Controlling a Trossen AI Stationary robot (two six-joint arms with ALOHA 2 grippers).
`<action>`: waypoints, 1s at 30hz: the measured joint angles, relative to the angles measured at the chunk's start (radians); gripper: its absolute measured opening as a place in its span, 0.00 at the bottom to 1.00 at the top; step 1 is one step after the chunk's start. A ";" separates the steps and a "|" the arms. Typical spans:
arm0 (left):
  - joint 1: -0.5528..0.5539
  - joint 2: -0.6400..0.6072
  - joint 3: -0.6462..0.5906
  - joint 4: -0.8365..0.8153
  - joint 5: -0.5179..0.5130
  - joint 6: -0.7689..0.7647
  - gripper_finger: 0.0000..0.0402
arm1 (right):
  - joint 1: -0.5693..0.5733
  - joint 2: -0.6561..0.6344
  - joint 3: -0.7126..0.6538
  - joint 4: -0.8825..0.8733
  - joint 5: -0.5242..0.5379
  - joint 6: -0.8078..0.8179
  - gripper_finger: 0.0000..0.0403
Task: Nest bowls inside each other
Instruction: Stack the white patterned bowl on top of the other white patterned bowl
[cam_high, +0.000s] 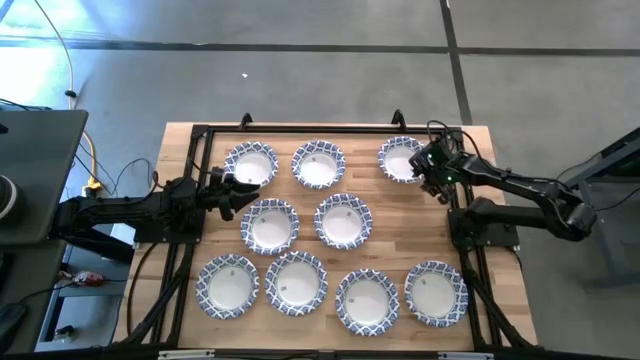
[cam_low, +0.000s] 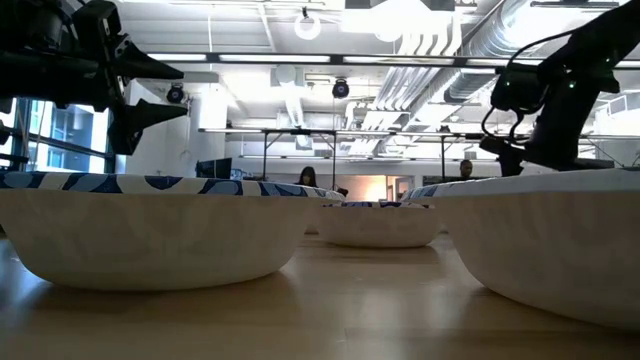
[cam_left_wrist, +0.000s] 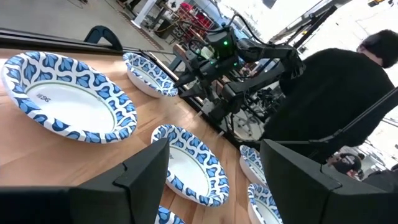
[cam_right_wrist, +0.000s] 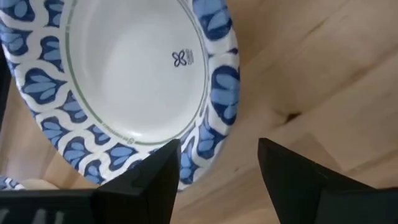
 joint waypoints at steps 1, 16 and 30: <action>0.000 0.000 0.000 0.000 0.000 0.000 0.60 | -0.002 0.000 0.000 0.002 0.007 -0.006 0.51; 0.000 0.000 0.000 0.000 -0.019 0.000 0.60 | -0.016 0.000 0.000 0.020 0.031 -0.081 0.28; 0.000 0.000 0.000 0.000 -0.022 0.000 0.60 | -0.016 0.000 0.000 0.019 0.040 -0.092 0.18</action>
